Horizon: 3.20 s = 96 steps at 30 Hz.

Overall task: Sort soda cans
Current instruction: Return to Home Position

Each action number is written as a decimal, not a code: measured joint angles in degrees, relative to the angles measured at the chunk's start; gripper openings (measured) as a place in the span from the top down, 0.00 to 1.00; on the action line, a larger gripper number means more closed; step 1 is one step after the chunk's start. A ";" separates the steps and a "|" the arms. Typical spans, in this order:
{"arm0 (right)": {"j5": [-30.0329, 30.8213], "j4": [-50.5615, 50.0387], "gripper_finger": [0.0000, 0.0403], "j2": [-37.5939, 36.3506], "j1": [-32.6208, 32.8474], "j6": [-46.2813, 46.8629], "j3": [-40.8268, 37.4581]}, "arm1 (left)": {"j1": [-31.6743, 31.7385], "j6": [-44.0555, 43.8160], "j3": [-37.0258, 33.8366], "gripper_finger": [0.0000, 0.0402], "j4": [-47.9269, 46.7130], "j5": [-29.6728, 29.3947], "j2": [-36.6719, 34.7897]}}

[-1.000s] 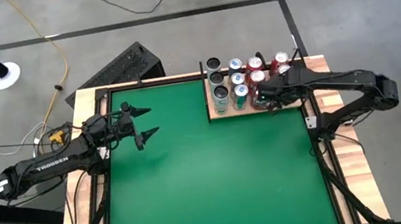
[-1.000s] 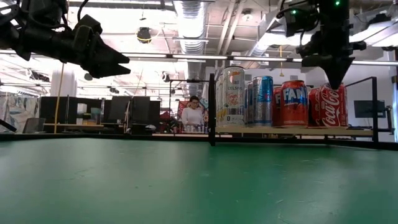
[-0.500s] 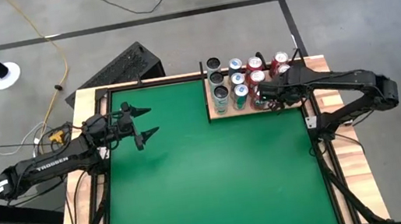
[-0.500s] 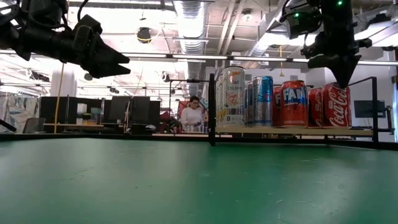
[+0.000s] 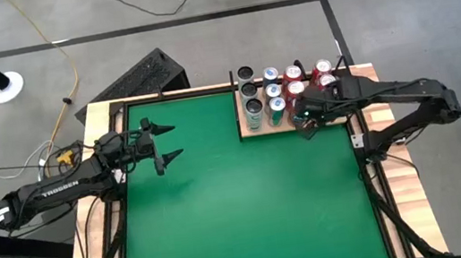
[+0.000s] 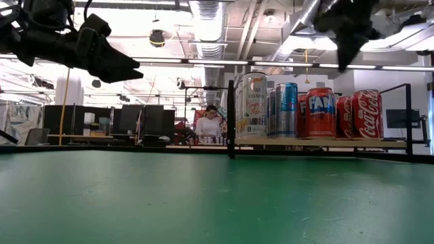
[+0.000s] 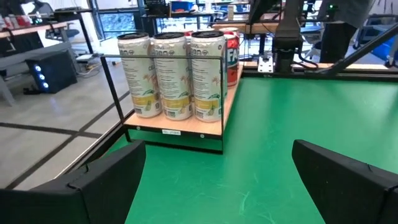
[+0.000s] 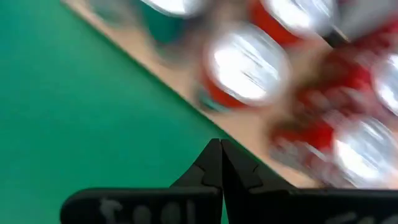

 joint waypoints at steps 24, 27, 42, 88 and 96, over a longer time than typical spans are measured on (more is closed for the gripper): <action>-16.25 80.96 0.95 -13.91 13.65 -32.79 -24.55 | 0.02 -10.89 6.98 0.02 -16.33 8.00 -18.37; -20.67 88.91 0.95 -17.15 10.86 -30.19 -32.19 | 0.04 -11.89 7.39 0.02 -17.48 7.09 -24.24; -18.92 123.44 0.95 -28.83 11.34 -28.29 -66.20 | -0.19 -18.40 -6.60 0.02 -11.59 1.84 -30.59; -14.79 104.65 0.91 -26.05 3.61 -56.88 -72.04 | -7.58 -4.44 -9.92 0.02 -17.16 -10.79 -28.52; -14.80 101.28 0.91 -26.05 3.61 -56.85 -72.04 | -7.58 -4.47 -9.92 0.02 -17.18 -10.78 -28.52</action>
